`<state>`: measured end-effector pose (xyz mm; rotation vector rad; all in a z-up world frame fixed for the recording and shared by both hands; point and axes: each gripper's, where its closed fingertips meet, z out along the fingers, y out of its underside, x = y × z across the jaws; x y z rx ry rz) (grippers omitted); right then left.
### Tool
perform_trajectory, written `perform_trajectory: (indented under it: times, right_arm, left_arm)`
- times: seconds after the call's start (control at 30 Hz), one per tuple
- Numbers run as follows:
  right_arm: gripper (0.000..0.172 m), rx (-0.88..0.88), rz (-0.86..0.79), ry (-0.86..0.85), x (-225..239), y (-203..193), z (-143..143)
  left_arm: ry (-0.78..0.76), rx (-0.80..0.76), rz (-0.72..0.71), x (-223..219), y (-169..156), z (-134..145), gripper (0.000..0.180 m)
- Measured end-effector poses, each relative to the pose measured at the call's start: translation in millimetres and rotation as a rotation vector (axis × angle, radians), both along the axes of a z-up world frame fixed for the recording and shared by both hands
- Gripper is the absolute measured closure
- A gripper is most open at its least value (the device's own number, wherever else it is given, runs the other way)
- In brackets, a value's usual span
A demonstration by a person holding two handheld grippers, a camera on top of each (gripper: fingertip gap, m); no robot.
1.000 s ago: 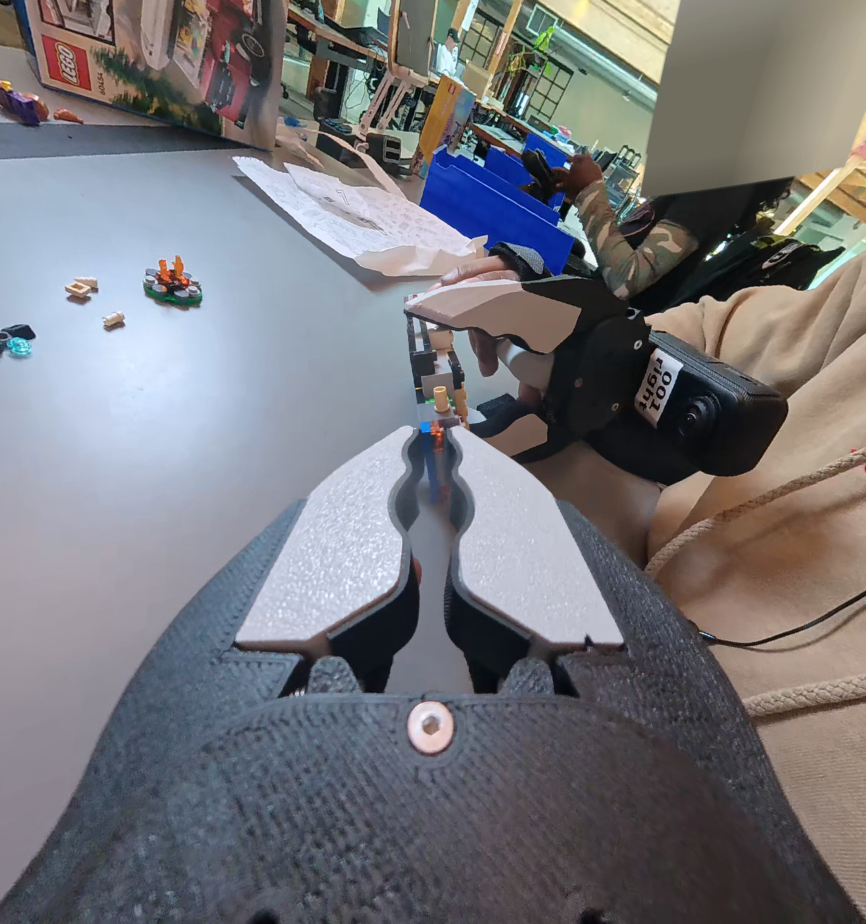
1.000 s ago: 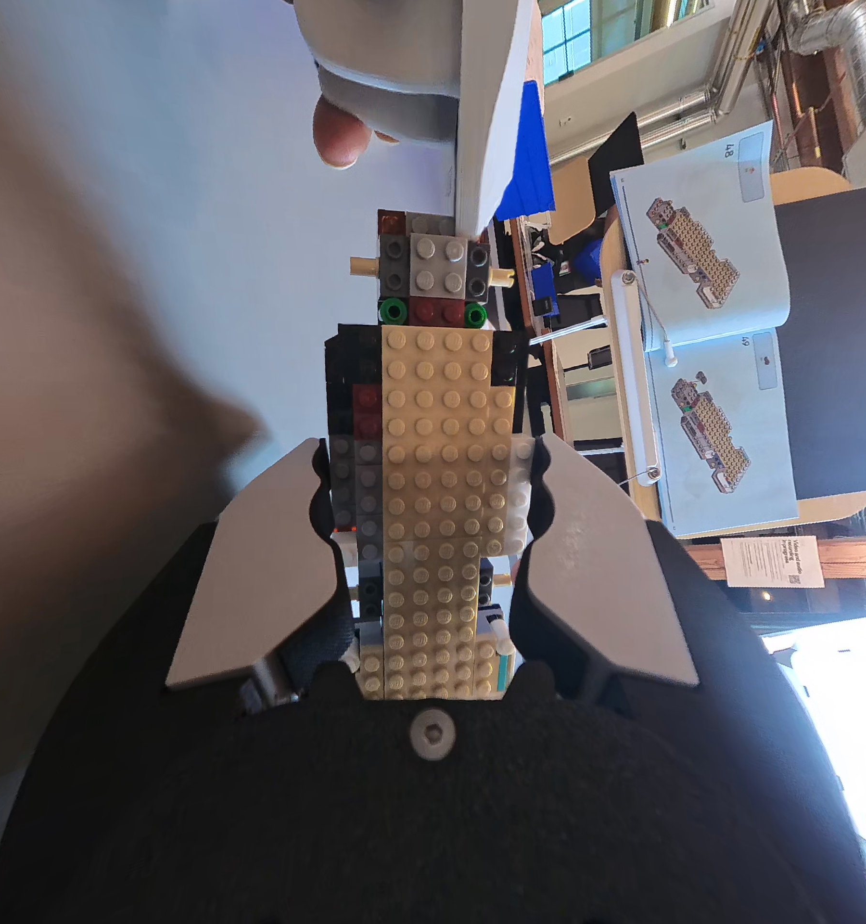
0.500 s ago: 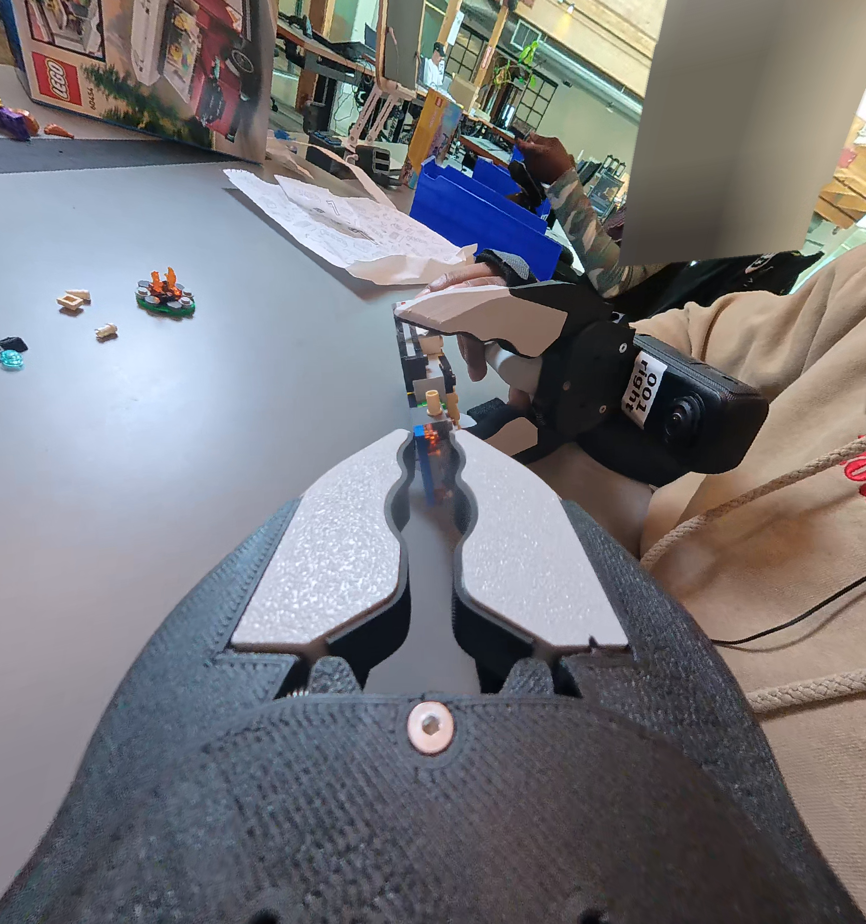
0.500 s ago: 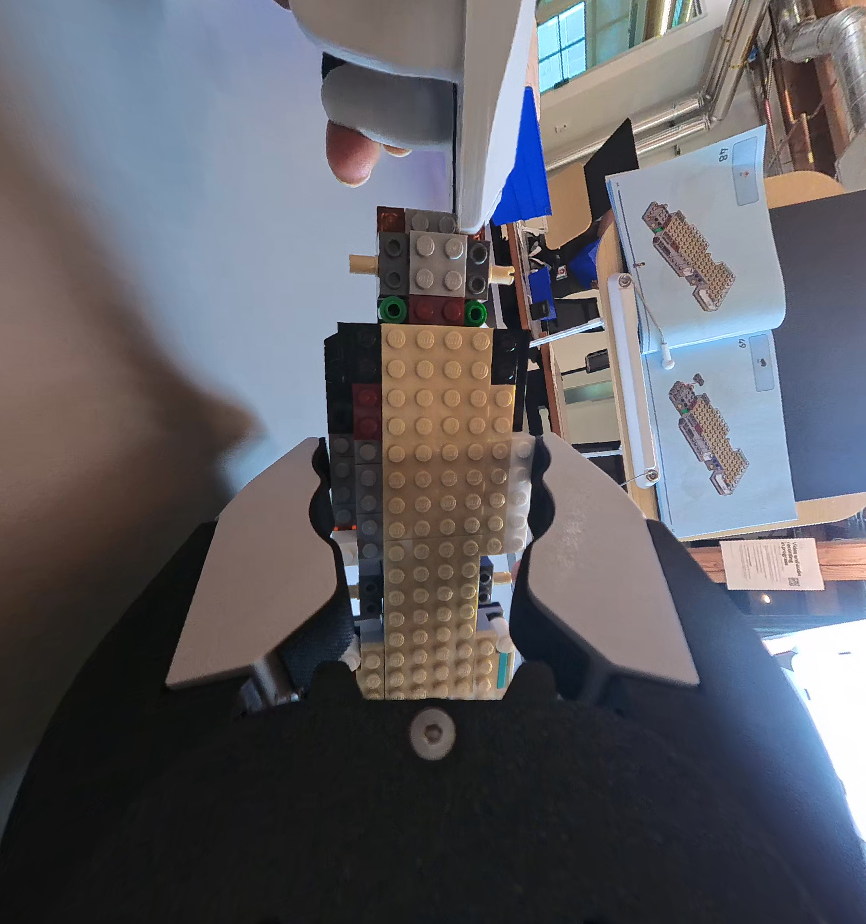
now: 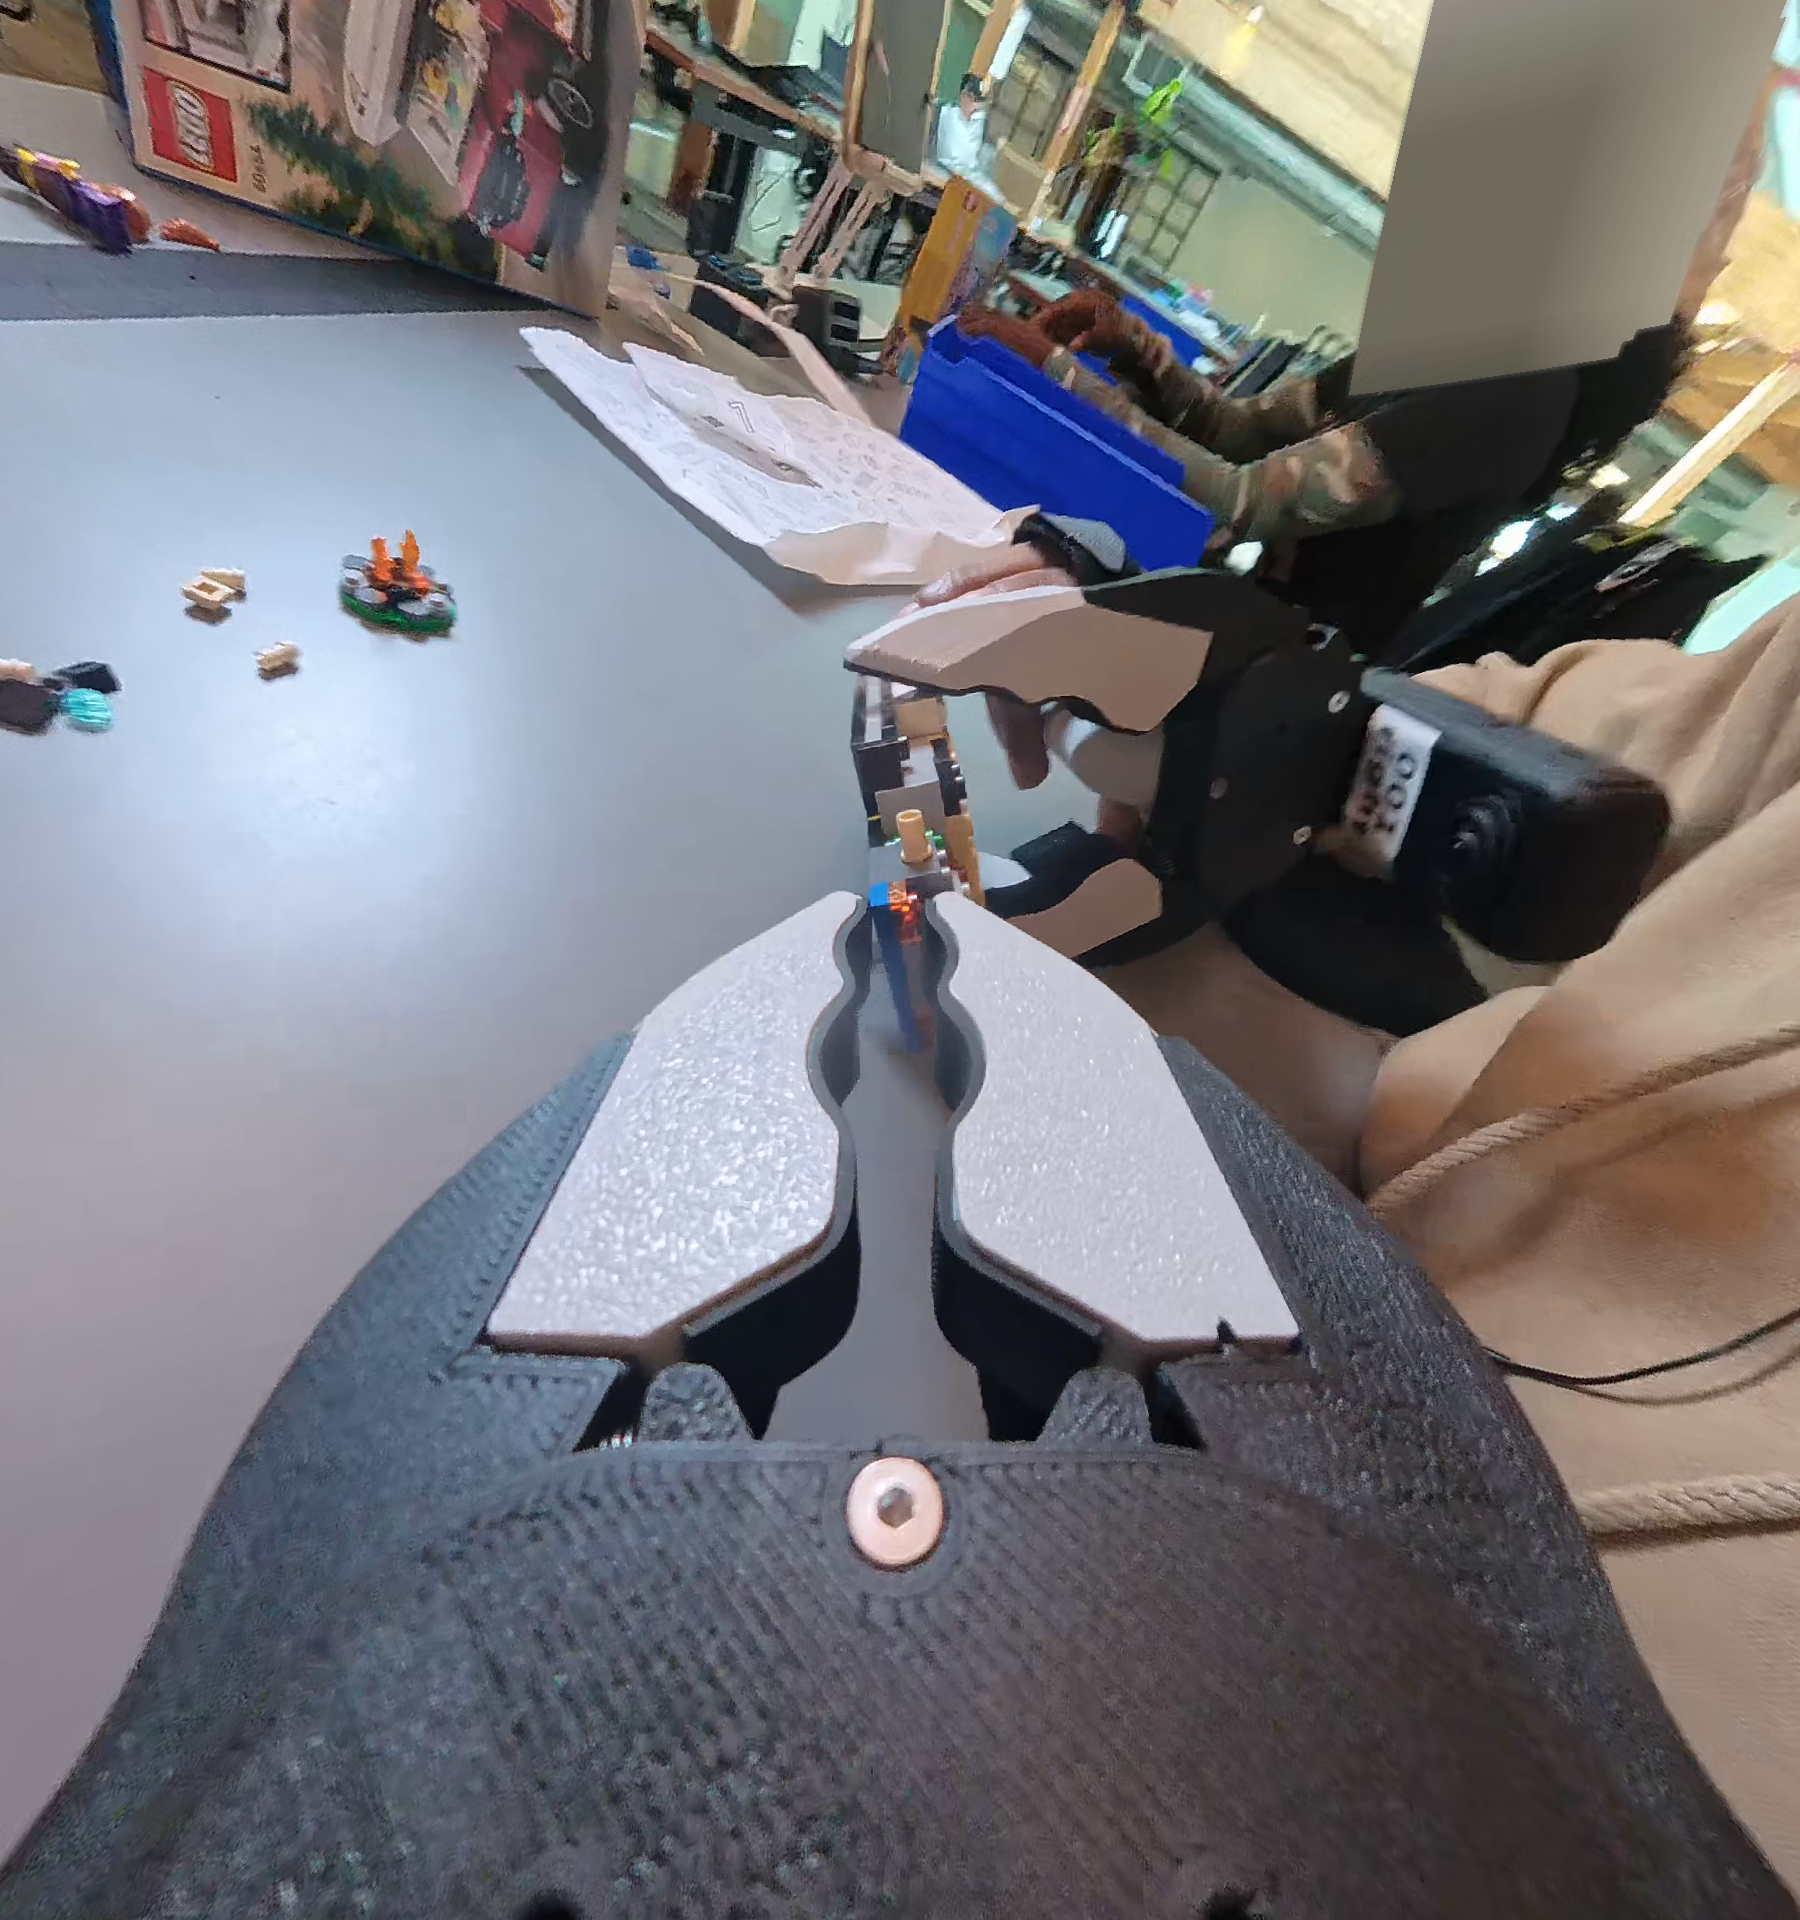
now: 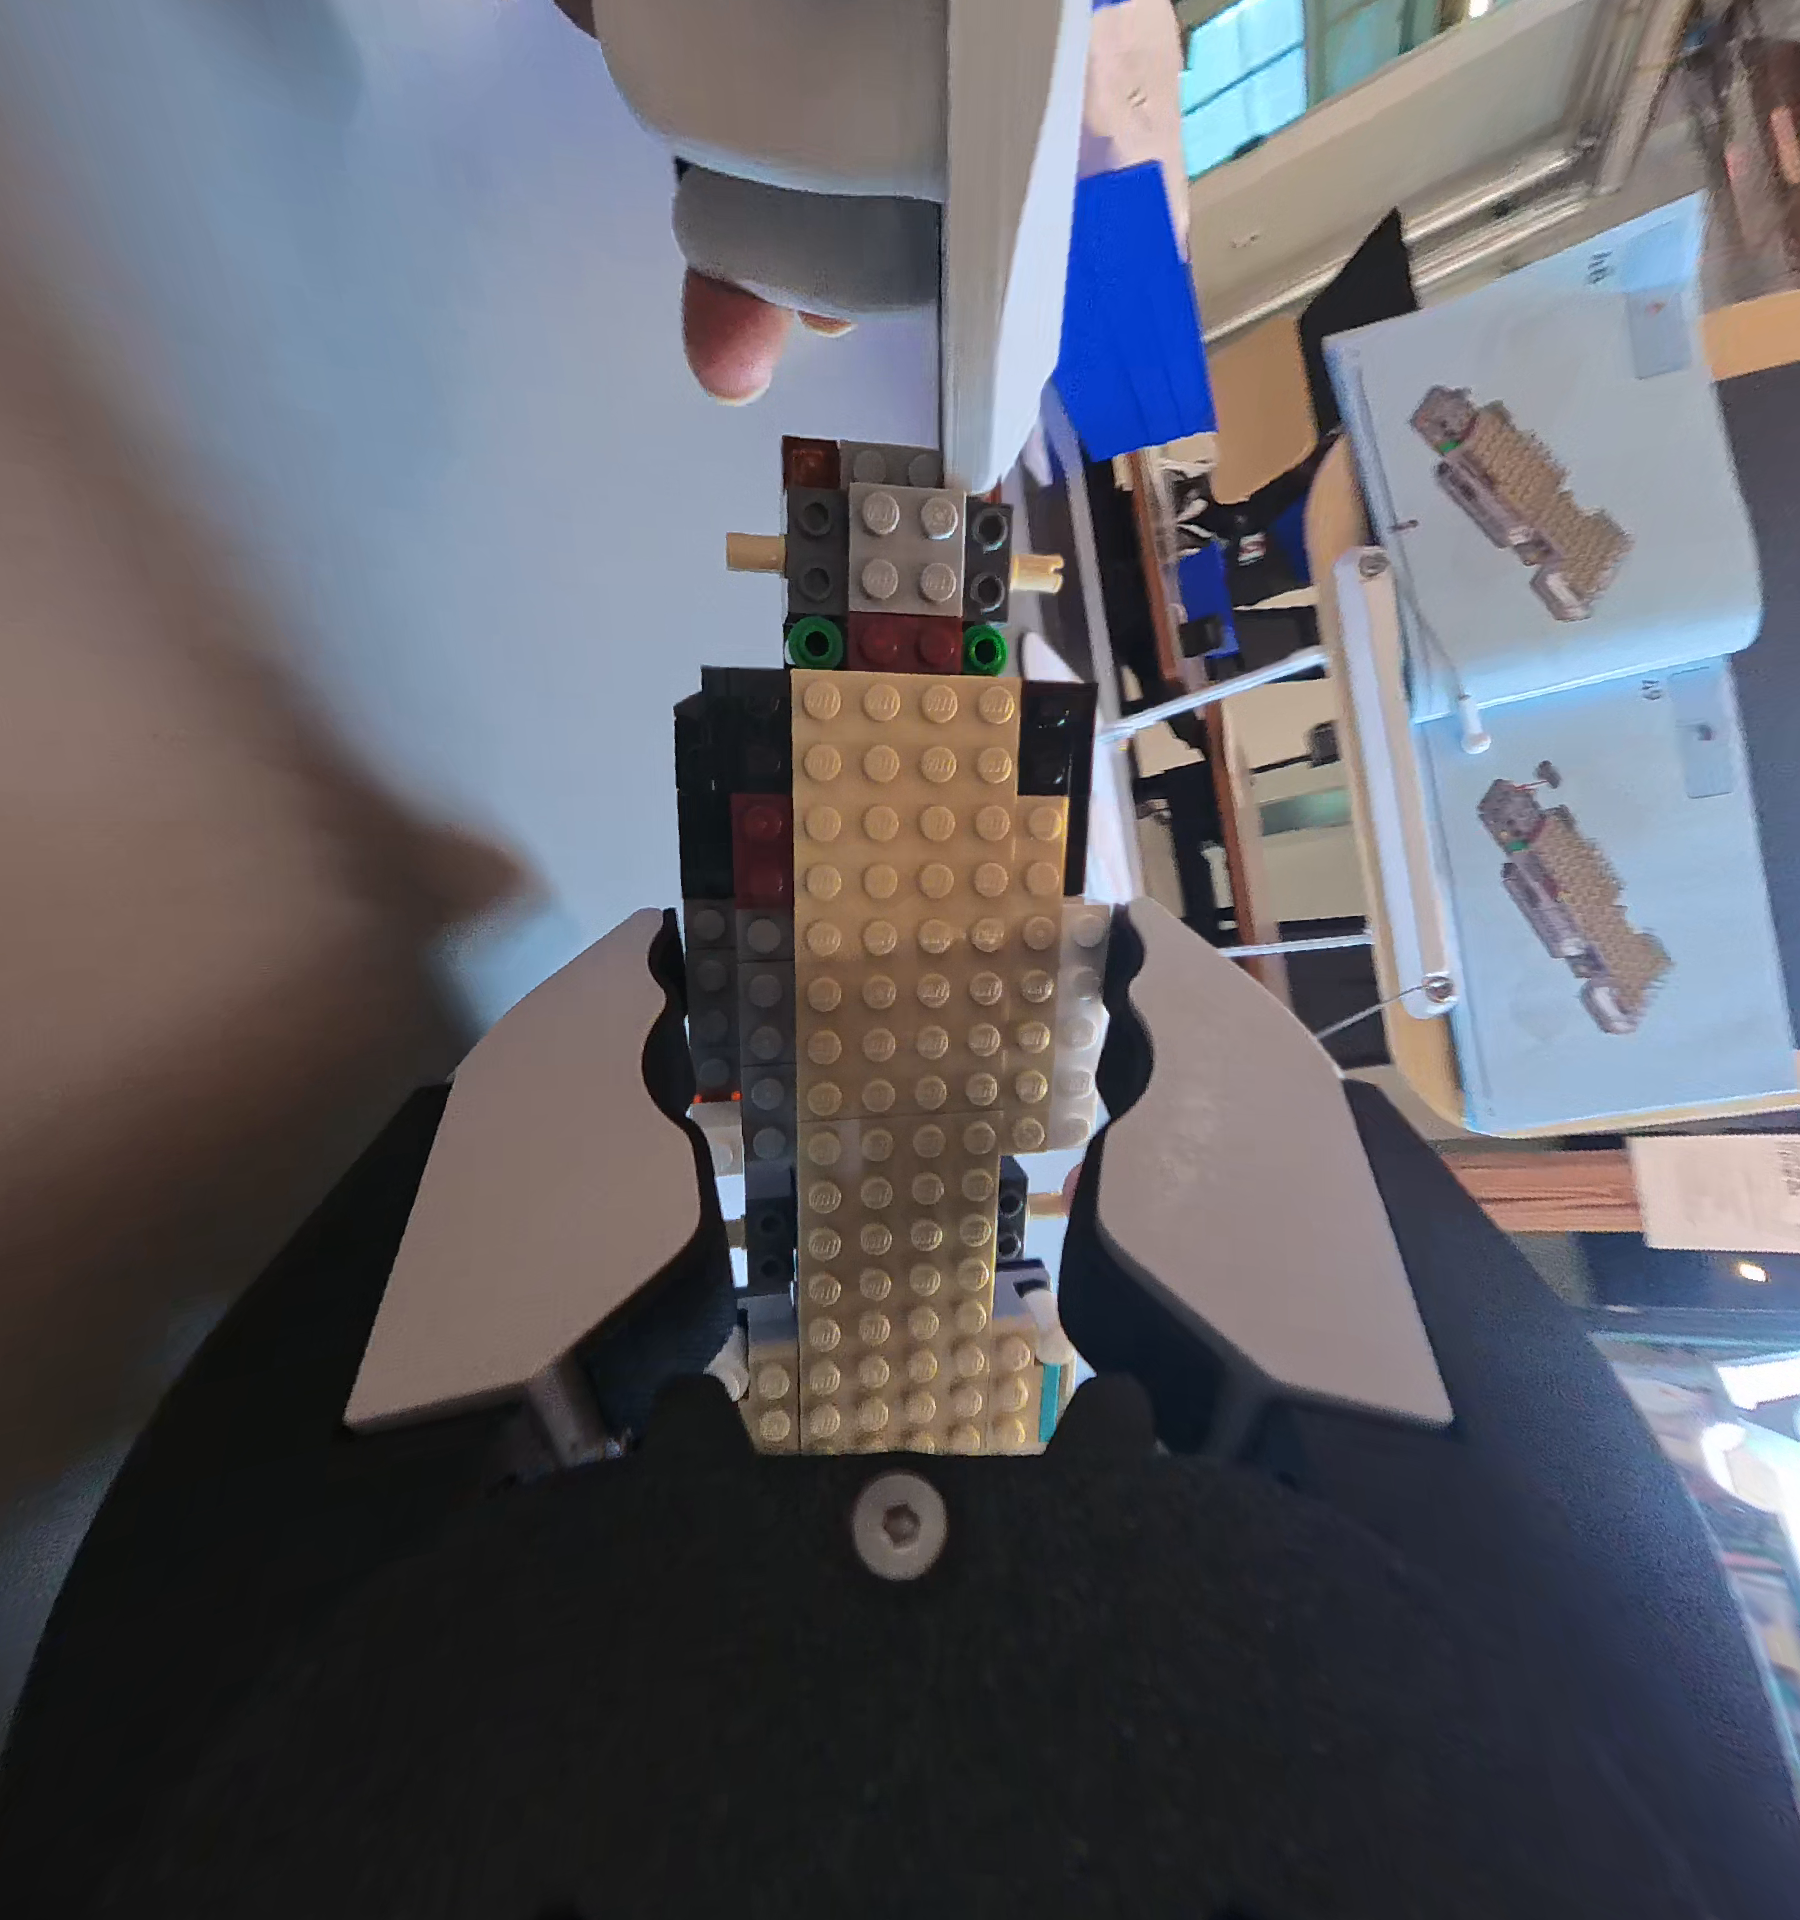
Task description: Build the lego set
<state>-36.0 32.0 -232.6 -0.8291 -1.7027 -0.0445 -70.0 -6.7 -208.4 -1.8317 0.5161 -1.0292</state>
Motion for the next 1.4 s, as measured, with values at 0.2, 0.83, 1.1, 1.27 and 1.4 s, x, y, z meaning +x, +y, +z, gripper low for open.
perform_trajectory:
  times: [0.2,0.83,1.1,1.27,1.4]
  right_arm:
    - [0.094,-0.267,0.062,-0.259,1,13,-16]
    - [0.098,-0.657,0.196,-0.893,-1,-20,-56]
    - [0.095,-0.643,0.211,-0.878,-7,-22,-49]
    - [0.095,-0.711,0.197,-0.603,-29,-13,-9]
    - [0.101,-0.73,0.125,-0.261,-43,17,31]
  left_arm:
    - [0.229,0.186,0.154,-30,11,1,0.157]
    - [0.329,0.351,0.288,-62,17,13,0.16]
    - [0.348,0.372,0.304,-64,18,15,0.16]
    - [0.342,0.369,0.312,-65,19,15,0.16]
    - [0.343,0.367,0.316,-66,19,15,0.16]
